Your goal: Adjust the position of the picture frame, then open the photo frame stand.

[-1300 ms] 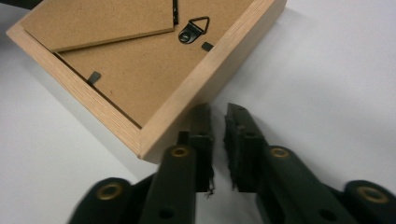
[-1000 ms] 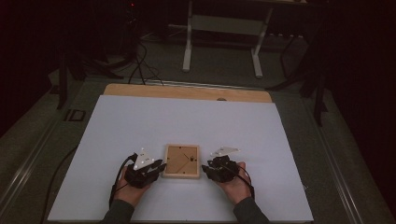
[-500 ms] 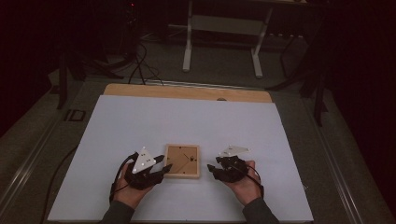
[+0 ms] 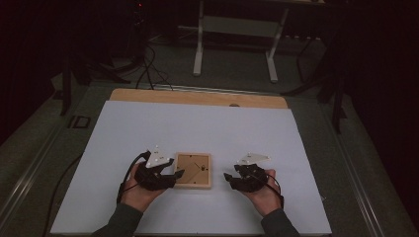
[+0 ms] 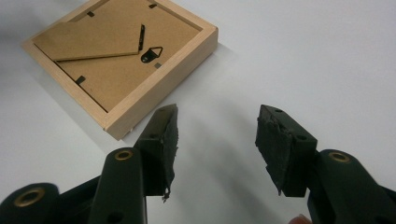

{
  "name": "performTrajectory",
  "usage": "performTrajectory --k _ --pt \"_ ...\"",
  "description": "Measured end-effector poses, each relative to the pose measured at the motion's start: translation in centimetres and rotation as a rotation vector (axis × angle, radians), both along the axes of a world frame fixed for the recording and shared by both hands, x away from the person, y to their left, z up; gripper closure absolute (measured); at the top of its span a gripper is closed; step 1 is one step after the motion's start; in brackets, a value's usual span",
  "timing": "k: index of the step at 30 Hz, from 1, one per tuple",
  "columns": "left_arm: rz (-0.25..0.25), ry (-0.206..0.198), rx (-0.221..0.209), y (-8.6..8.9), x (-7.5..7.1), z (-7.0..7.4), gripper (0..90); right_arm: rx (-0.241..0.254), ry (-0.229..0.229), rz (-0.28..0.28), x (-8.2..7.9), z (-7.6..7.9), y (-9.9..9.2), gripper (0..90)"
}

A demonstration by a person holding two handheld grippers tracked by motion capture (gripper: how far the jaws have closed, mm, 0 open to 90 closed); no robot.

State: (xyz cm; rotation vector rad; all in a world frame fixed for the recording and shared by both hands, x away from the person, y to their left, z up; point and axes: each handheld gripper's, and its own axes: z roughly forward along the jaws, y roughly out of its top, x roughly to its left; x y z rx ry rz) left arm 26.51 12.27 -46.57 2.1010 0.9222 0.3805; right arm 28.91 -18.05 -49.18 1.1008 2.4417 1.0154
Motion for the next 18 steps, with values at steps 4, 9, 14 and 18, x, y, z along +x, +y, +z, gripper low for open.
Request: performTrajectory --k 4,9,14,18 --pt "-0.034 0.040 0.046 -0.8 0.6 -0.1 46.0 -0.010 -0.006 0.003 0.0 0.1 0.0 47.2" --pt "-0.055 0.091 0.091 -1.4 1.2 -0.6 45.6 -0.010 -0.004 0.003 0.1 0.1 -0.1 46.9" --pt "-0.074 0.136 0.136 -2.0 1.8 -0.7 42.5 -0.010 -0.002 0.004 0.1 0.1 -0.1 46.6" --pt "-0.082 0.174 0.177 -2.4 2.4 -0.9 38.2 -0.013 0.002 0.009 0.1 0.0 0.1 46.4"
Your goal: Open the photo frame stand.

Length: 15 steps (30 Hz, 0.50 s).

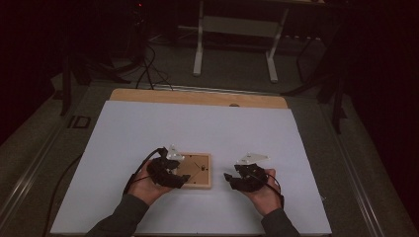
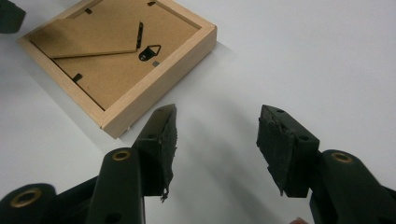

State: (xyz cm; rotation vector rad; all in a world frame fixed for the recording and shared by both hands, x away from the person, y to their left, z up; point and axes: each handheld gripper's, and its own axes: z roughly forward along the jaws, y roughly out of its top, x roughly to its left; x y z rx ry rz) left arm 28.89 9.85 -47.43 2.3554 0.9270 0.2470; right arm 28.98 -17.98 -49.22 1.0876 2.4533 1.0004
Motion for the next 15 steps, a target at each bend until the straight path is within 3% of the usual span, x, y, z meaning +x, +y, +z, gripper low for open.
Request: performTrajectory --k 6,15 --pt "-0.017 0.032 0.057 -0.8 0.6 -0.7 36.8 -0.002 0.002 0.001 0.0 -0.1 0.2 46.4" --pt "-0.019 0.035 0.088 -1.7 1.0 -1.6 44.6 0.014 -0.013 0.014 -0.3 0.1 0.4 50.4"
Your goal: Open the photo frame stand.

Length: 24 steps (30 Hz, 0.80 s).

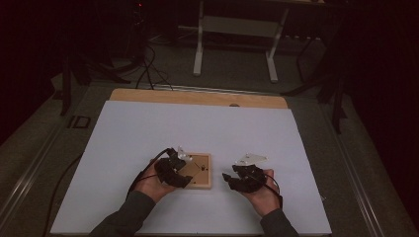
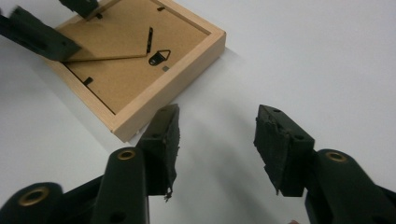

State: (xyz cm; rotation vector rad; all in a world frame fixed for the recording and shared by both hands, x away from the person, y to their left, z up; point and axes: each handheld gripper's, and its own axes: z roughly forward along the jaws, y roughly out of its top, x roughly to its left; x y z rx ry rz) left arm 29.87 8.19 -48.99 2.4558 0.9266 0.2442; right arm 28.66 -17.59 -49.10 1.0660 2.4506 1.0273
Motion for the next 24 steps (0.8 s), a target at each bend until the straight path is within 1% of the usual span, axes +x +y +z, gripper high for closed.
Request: performTrajectory --k 2,5,8,10,17,21,24 --pt "-0.002 0.005 0.011 -0.2 0.1 -0.2 43.9 -0.001 -0.002 0.001 0.0 0.0 0.0 51.0" --pt "0.015 0.005 0.019 -0.3 0.2 -0.4 43.8 0.004 -0.004 0.003 -0.1 0.0 0.1 51.6" --pt "0.015 0.006 0.015 -0.4 0.2 -0.4 45.3 0.012 -0.005 0.007 -0.2 0.0 0.2 51.8" --pt "0.012 0.005 0.017 -0.5 0.2 -0.3 50.1 0.020 -0.001 0.010 -0.3 0.0 0.3 51.9" --pt "0.021 0.012 0.023 -0.6 0.3 -0.3 51.1 0.031 0.005 0.028 -0.4 -0.2 1.0 52.7" --pt "0.019 0.022 0.024 -0.6 0.4 -0.2 51.2 0.044 0.011 0.034 -0.5 -0.3 1.5 53.6" --pt "0.017 0.027 0.023 -0.5 0.5 -0.1 51.3 0.042 0.011 0.045 -0.5 -0.5 1.9 55.3"
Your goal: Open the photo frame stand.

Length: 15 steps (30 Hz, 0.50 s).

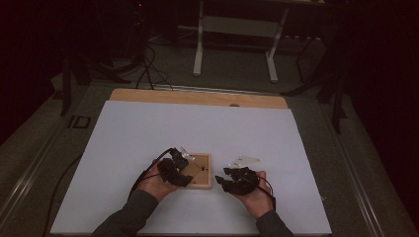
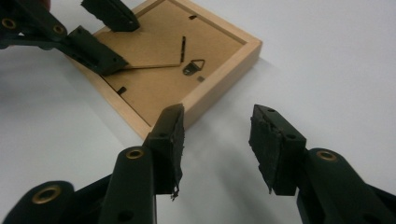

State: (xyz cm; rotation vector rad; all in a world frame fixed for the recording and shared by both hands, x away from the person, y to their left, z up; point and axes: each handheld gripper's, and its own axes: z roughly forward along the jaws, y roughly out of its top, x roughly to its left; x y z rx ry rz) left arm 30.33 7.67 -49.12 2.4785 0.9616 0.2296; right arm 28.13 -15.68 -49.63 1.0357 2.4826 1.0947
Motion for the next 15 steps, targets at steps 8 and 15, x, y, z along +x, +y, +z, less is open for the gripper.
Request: performTrajectory --k 8,15 --pt "-0.001 0.016 0.015 -0.1 0.2 0.2 51.4 0.014 0.014 0.013 -0.1 -0.5 0.9 66.4" --pt "0.002 0.026 0.025 -0.3 0.3 0.3 51.4 0.032 0.010 0.066 -0.5 -0.6 1.4 89.6"
